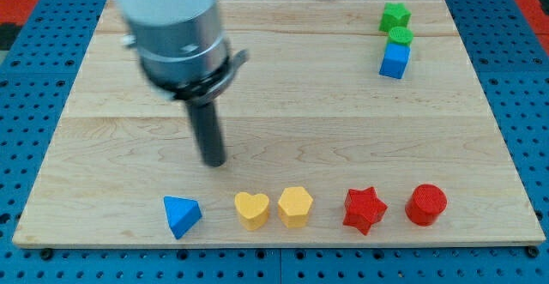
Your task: Place the blue cube to the left of the green circle
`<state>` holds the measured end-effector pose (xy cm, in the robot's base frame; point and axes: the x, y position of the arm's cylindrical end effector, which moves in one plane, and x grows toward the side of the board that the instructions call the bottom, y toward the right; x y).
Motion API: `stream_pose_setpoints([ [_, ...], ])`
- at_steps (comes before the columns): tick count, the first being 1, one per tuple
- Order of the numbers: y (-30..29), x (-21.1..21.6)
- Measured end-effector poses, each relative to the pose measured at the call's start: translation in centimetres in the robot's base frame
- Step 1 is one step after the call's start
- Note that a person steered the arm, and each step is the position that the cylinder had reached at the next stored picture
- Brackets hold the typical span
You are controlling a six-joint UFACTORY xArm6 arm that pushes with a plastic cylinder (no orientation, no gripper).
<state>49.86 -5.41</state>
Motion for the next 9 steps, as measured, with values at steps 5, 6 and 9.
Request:
stream_pose_setpoints([
  [5,27.3,-14.0],
  [6,23.2,-14.1],
  [9,19.2,-19.3],
])
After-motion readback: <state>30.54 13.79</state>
